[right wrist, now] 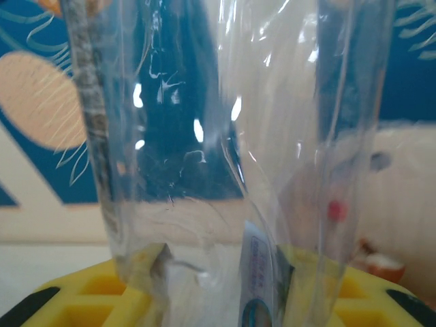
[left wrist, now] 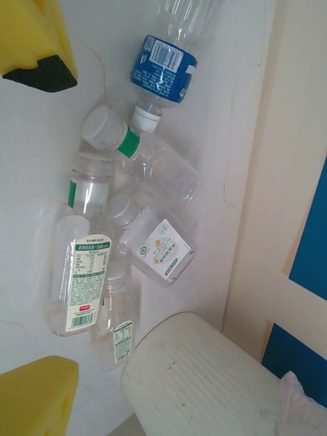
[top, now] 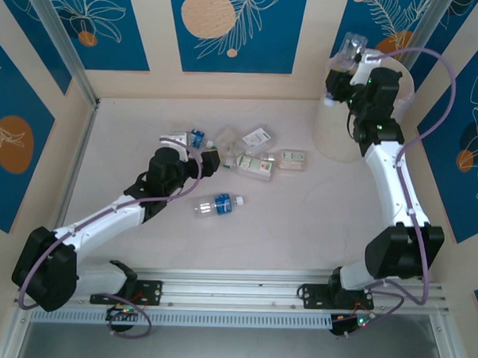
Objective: Put the plastic bottles in the bin
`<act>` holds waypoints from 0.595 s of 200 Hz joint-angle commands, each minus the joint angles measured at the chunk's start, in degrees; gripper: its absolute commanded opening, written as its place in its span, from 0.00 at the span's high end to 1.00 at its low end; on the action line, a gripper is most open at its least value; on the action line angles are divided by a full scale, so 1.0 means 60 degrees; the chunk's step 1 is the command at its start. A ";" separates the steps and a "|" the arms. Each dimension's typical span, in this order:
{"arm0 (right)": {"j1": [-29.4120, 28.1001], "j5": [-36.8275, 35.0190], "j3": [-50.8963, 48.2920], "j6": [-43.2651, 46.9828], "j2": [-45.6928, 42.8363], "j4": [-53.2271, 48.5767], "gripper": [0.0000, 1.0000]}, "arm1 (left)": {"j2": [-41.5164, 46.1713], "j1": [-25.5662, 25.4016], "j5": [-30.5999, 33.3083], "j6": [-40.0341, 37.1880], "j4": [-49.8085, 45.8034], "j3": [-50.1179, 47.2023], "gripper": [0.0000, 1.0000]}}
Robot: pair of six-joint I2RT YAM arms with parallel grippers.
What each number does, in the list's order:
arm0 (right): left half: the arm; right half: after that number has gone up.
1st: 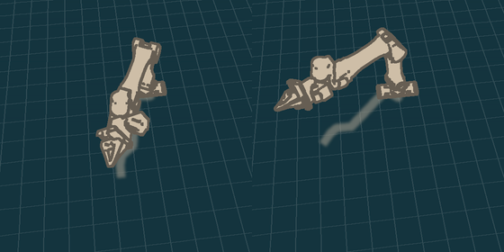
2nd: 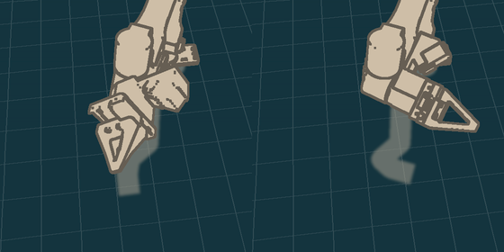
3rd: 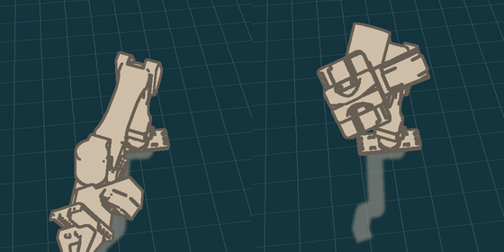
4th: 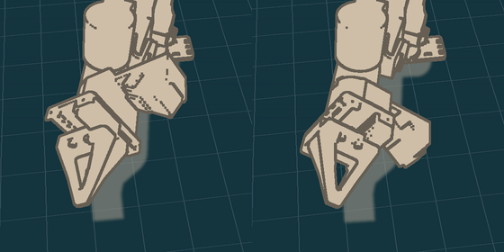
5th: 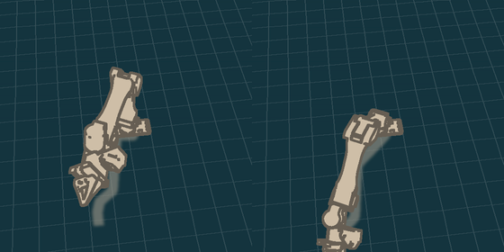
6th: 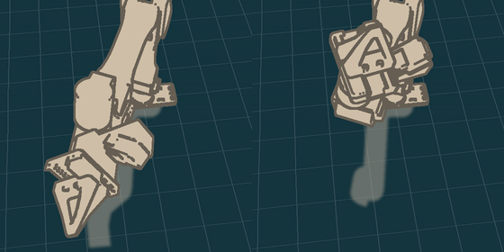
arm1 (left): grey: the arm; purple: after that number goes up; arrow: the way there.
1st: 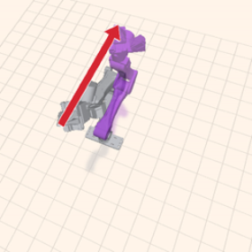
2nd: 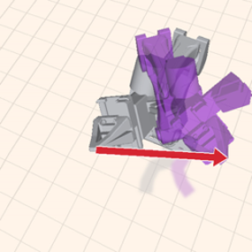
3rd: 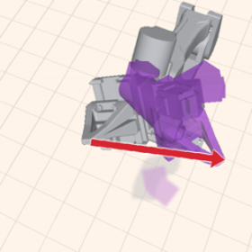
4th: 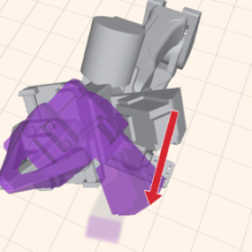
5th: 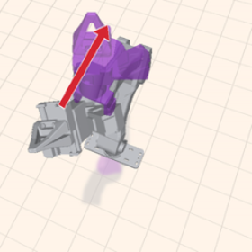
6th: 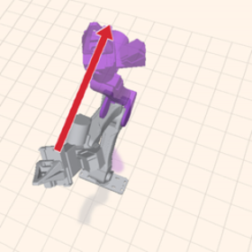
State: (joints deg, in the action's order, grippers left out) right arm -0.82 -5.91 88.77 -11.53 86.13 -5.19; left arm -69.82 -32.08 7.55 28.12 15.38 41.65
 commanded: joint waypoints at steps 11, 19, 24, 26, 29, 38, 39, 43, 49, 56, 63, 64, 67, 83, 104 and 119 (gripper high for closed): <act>0.0225 -0.1226 0.1444 0.0018 0.0989 0.0156 0.61 | 0.0540 0.0117 0.0353 -0.0249 0.0167 -0.0428 0.00; 0.0236 -0.1577 0.1659 0.0070 0.1225 0.0175 0.61 | 0.0607 0.0141 0.0375 -0.0256 0.0195 -0.0493 0.00; 0.0250 -0.1797 0.1766 0.0116 0.1365 0.0218 0.60 | 0.0648 0.0153 0.0389 -0.0251 0.0205 -0.0530 0.00; 0.0253 -0.1896 0.1800 0.0148 0.1411 0.0238 0.60 | 0.0657 0.0166 0.0391 -0.0249 0.0202 -0.0545 0.00; 0.0265 -0.2052 0.1845 0.0200 0.1485 0.0280 0.60 | 0.0683 0.0165 0.0409 -0.0261 0.0216 -0.0564 0.00; 0.0294 -0.2451 0.1929 0.0356 0.1675 0.0436 0.60 | 0.0711 0.0210 0.0426 -0.0263 0.0211 -0.0595 0.00; 0.0296 -0.2505 0.1938 0.0370 0.1702 0.0467 0.60 | 0.0710 0.0207 0.0426 -0.0263 0.0209 -0.0604 0.00; 0.0326 -0.2653 0.1934 0.0475 0.1794 0.0567 0.60 | 0.0718 0.0221 0.0426 -0.0263 0.0202 -0.0615 0.00; 0.0362 -0.2844 0.1923 0.0581 0.1907 0.0720 0.60 | 0.0724 0.0233 0.0413 -0.0263 0.0206 -0.0625 0.00; 0.0409 -0.3028 0.1911 0.0709 0.2031 0.0814 0.59 | 0.0723 0.0248 0.0384 -0.0253 0.0220 -0.0639 0.00; 0.0450 -0.3169 0.1929 0.0807 0.2185 0.0810 0.59 | 0.0709 0.0263 0.0347 -0.0235 0.0232 -0.0642 0.00; 0.0454 -0.3186 0.1938 0.0822 0.2213 0.0801 0.59 | 0.0709 0.0263 0.0343 -0.0234 0.0234 -0.0642 0.00; 0.0475 -0.3249 0.1965 0.0856 0.2270 0.0766 0.59 | 0.0702 0.0279 0.0326 -0.0222 0.0237 -0.0650 0.00; 0.0566 -0.3575 0.2096 0.1029 0.2576 0.0587 0.57 | 0.0640 0.0297 0.0226 -0.0140 0.0263 -0.0657 0.00; 0.0781 -0.3967 0.2520 0.1200 0.3003 0.0029 0.56 | 0.0538 0.0309 0.0141 -0.0032 0.0302 -0.0672 0.00; 0.0955 -0.3906 0.3041 0.1113 0.3329 -0.0784 0.54 | 0.0468 0.0328 0.0090 0.0026 0.0322 -0.0672 0.00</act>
State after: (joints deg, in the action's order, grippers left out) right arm 3.29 -25.45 101.34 -6.50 104.55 -5.43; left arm -66.81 -30.79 9.04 27.97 15.62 38.48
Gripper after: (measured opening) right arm 0.451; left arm 0.999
